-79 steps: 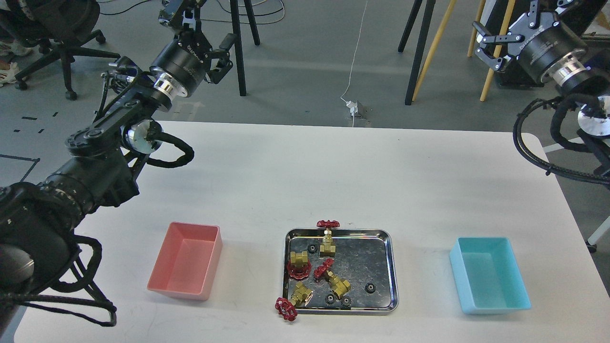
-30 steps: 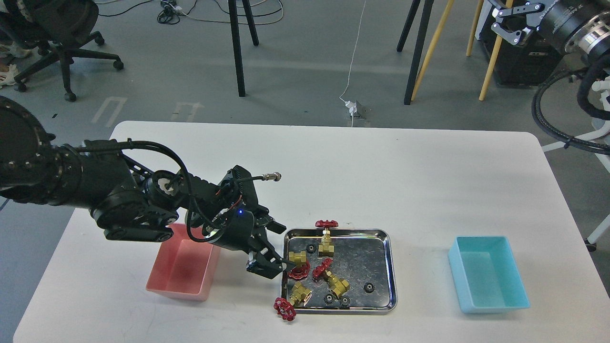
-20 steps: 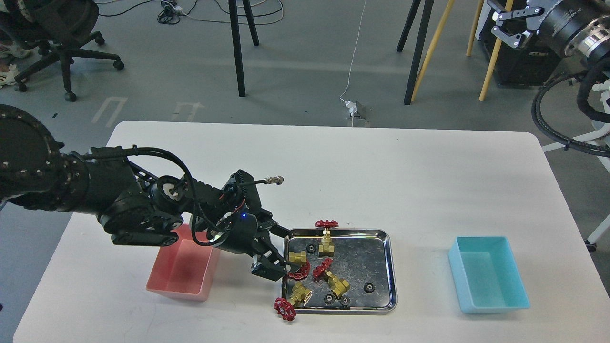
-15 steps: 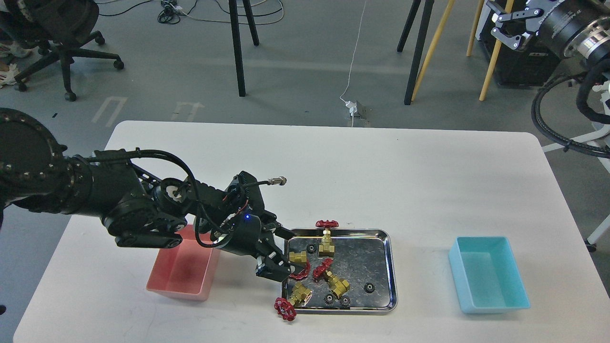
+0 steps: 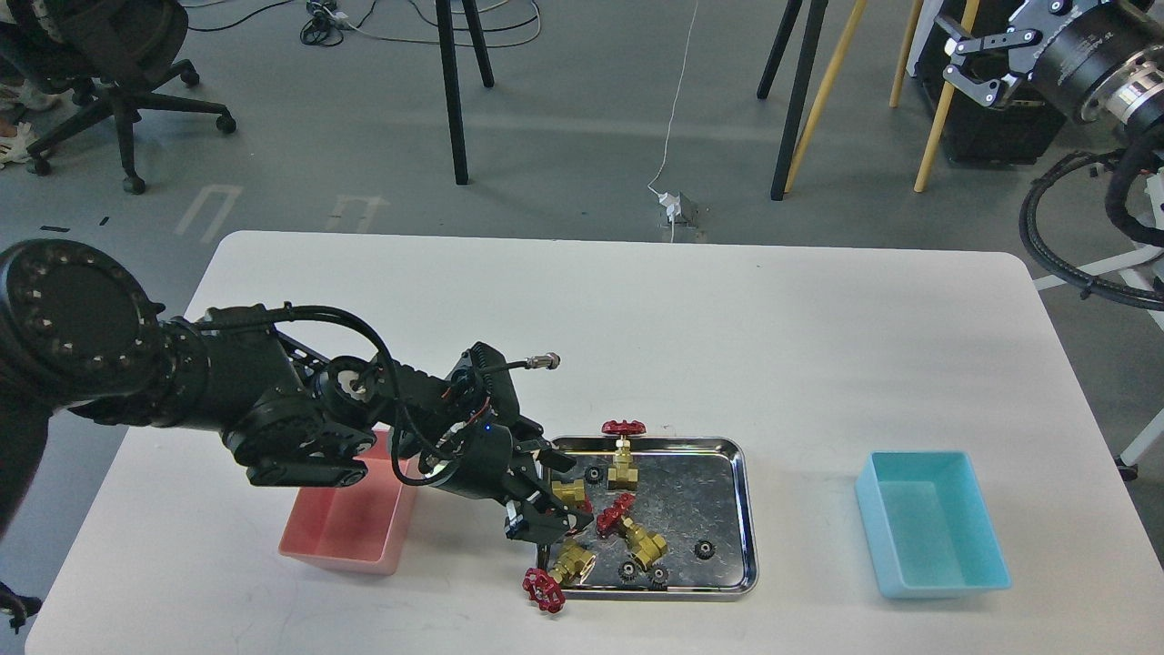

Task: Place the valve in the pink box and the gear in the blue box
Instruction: 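Lower the left gripper onto a red-handled brass valve and grasp it, then lift the valve and carry it over the pink box, then open the left gripper to drop the valve into the pink box, then raise the left arm and move the right gripper toward the tray, then lower the right gripper onto a small dark gear and grasp it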

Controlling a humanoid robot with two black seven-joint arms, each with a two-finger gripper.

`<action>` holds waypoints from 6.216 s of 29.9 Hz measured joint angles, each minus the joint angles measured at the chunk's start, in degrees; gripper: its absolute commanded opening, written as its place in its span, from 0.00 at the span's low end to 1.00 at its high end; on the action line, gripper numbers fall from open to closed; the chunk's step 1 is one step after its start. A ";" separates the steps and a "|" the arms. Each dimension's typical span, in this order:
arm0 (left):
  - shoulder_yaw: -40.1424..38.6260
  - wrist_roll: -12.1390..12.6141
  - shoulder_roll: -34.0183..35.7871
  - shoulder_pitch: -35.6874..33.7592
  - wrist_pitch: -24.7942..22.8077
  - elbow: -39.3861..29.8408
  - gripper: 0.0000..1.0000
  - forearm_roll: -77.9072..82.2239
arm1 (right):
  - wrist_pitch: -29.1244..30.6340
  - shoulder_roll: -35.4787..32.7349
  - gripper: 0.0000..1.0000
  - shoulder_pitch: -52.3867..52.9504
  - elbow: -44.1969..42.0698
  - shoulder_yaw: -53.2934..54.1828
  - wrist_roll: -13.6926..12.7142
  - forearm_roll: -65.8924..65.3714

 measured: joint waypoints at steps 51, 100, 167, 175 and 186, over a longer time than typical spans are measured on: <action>-7.56 -0.01 38.20 -11.11 0.12 -24.20 0.16 6.25 | 0.00 0.26 1.00 -0.25 -0.09 1.75 0.39 -0.05; -13.96 -0.01 42.32 12.10 1.89 -10.44 0.28 12.78 | 0.00 0.77 1.00 7.43 0.97 1.83 -0.09 -0.13; -75.36 0.00 2.99 22.61 -22.26 1.73 0.91 -44.80 | 0.00 4.11 0.65 6.07 59.14 -51.81 -13.79 -98.94; -75.36 -0.01 2.95 22.63 -22.29 1.73 0.92 -44.77 | 0.01 8.09 0.61 5.16 55.24 -53.23 -13.80 -99.06; -75.46 -0.01 3.02 22.92 -22.54 1.53 0.92 -44.81 | 0.00 12.03 0.52 3.05 52.23 -53.35 -13.80 -99.37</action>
